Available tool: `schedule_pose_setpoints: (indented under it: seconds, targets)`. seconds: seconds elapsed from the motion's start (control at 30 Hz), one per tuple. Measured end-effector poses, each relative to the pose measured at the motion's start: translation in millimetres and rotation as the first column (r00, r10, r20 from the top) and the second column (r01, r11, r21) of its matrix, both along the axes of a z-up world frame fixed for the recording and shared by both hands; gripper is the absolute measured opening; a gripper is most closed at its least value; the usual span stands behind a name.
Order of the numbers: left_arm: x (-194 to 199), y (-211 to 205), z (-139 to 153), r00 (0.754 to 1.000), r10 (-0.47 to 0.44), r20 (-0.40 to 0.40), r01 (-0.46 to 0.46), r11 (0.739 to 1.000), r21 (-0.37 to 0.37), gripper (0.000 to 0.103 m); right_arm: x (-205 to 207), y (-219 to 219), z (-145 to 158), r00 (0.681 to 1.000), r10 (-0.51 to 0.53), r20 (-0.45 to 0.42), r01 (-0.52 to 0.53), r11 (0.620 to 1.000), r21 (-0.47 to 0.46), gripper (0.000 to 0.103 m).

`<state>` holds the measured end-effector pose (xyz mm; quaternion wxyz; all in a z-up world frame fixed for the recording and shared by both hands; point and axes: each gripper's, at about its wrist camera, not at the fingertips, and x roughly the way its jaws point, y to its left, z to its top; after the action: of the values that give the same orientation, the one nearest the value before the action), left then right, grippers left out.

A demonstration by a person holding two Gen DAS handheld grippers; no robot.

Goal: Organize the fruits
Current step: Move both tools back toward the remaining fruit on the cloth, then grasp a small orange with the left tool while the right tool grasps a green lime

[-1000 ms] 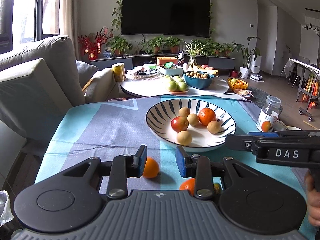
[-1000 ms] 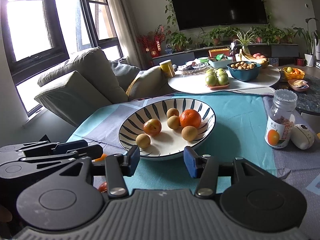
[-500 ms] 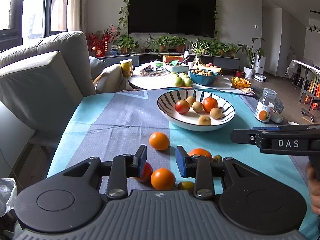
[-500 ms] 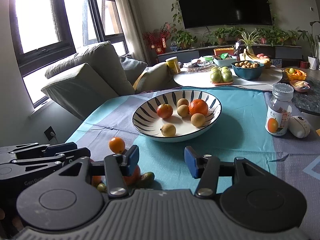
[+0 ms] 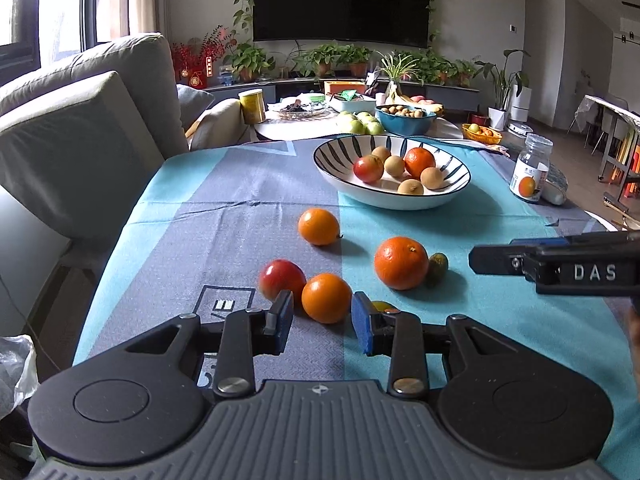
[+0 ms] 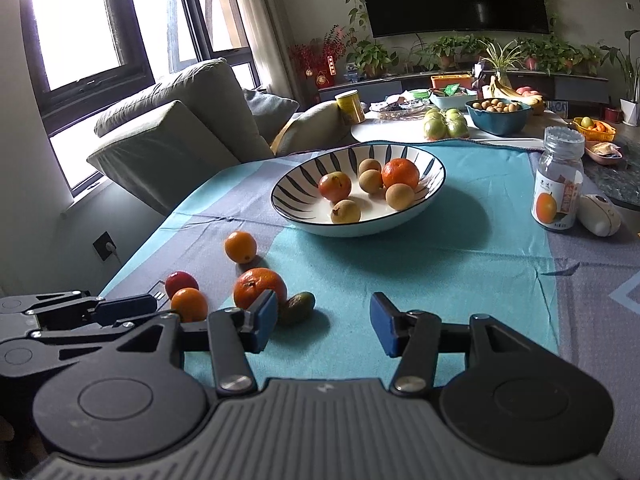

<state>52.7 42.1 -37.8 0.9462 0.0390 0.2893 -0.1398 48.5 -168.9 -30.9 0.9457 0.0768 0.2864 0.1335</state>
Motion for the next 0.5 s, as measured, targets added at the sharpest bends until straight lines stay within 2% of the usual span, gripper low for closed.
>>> schedule_pose_setpoints:
  seconds: [0.27, 0.43, 0.5]
  targets:
    - [15.0, -9.5, -7.3, 0.999, 0.012, -0.033, -0.012, 1.000, -0.002, 0.033, -2.0, -0.6, -3.9, 1.000, -0.002, -0.016, 0.002, 1.000, -0.005, 0.078]
    - [20.7, -9.4, -9.7, 0.999, -0.002, -0.048, 0.000, 0.999, -0.045, 0.033, -5.2, 1.5, -4.0, 1.000, 0.015, -0.012, -0.015, 1.000, -0.014, 0.078]
    - [18.9, -7.6, -9.2, 0.999, -0.009, -0.048, 0.007, 0.999, -0.054, 0.029, -6.4, 2.9, -4.9, 1.000, 0.025, -0.012, -0.025, 1.000, -0.018, 0.078]
